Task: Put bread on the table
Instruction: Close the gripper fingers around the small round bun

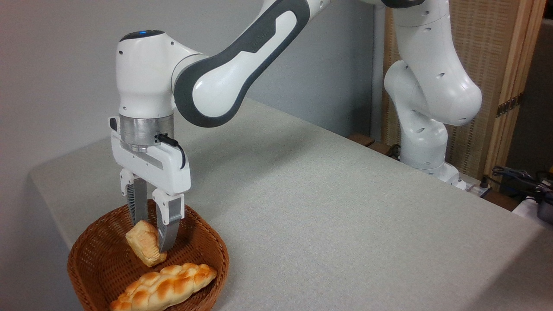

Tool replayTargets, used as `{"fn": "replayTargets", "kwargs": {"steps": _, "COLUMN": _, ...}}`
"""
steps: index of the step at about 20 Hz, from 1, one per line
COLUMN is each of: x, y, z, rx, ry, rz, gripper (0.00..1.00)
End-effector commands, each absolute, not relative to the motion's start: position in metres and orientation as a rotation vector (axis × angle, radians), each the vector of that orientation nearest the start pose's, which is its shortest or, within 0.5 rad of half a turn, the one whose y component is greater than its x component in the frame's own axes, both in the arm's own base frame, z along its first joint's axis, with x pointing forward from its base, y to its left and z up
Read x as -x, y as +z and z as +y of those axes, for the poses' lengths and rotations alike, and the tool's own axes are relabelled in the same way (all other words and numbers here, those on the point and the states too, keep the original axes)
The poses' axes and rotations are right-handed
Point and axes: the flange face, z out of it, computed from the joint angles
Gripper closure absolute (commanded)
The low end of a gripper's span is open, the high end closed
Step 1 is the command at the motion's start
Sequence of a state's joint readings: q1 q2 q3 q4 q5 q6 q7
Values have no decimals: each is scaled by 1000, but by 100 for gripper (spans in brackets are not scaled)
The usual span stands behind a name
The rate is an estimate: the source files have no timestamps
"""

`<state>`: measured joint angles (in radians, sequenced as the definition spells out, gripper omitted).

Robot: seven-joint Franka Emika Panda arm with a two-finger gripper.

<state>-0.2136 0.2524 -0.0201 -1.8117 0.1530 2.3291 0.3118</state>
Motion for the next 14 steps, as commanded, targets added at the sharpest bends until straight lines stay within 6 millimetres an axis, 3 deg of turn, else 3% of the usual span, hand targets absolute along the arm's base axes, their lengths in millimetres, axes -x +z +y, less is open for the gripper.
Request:
{"fn": "replayTargets", "kwargs": {"steps": 1, "x": -633, "y": 434, "z": -146, "rx": 2824, "ry": -413, "rz": 912, "gripper": 64}}
{"fn": "replayTargets", "kwargs": {"steps": 11, "x": -630, "y": 446, "z": -144, "rx": 2823, "ry": -426, "rz": 904, "gripper": 64}}
{"fn": "replayTargets", "kwargs": {"steps": 14, "x": -627, "y": 459, "z": -141, "rx": 2822, "ry": -446, "rz": 891, "gripper": 64}}
